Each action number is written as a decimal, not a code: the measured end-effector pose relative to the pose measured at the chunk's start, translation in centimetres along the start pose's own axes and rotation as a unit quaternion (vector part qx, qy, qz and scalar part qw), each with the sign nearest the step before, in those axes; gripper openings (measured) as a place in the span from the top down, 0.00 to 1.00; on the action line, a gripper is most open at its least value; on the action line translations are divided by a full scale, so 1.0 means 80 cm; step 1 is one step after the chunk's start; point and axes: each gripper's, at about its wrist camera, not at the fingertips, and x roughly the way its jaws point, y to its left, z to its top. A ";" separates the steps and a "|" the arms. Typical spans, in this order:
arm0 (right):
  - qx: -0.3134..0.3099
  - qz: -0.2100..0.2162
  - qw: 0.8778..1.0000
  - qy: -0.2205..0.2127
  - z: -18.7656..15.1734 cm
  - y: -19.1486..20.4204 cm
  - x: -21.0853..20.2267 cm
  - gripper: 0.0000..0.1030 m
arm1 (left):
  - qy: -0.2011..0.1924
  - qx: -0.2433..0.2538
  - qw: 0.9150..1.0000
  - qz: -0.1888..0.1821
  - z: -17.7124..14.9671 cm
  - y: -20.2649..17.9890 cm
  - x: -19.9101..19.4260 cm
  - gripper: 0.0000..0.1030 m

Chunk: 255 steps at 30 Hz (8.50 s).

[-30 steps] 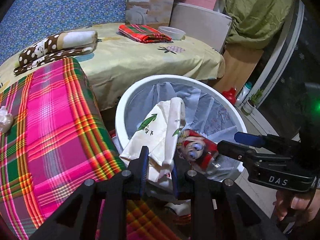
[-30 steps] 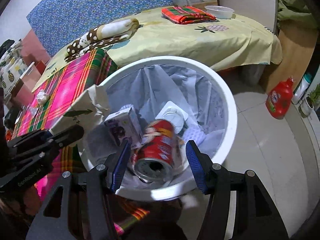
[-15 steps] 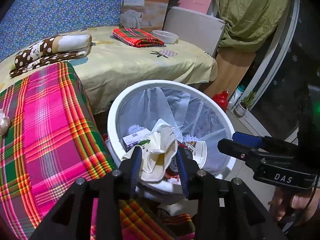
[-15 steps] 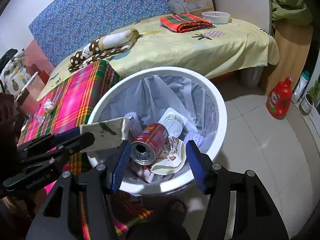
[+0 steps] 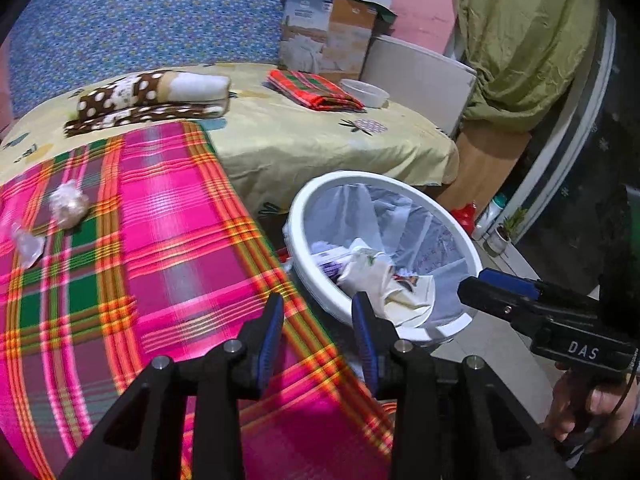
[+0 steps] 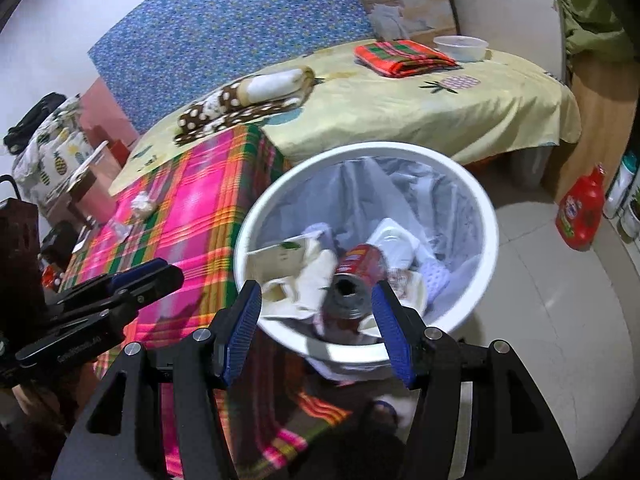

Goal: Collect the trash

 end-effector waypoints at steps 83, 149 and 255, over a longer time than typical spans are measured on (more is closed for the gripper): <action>-0.181 0.145 0.971 0.056 0.085 0.257 0.189 0.46 | -0.027 -0.139 0.975 0.170 0.036 0.319 -0.015 0.67; -0.044 0.046 0.998 -0.022 0.027 0.043 0.014 0.73 | -0.026 -0.004 0.998 0.048 0.013 0.033 -0.022 0.67; -0.057 -0.042 0.996 -0.057 -0.099 0.067 -0.085 0.53 | -0.059 0.027 0.995 0.073 -0.093 -0.023 -0.124 0.46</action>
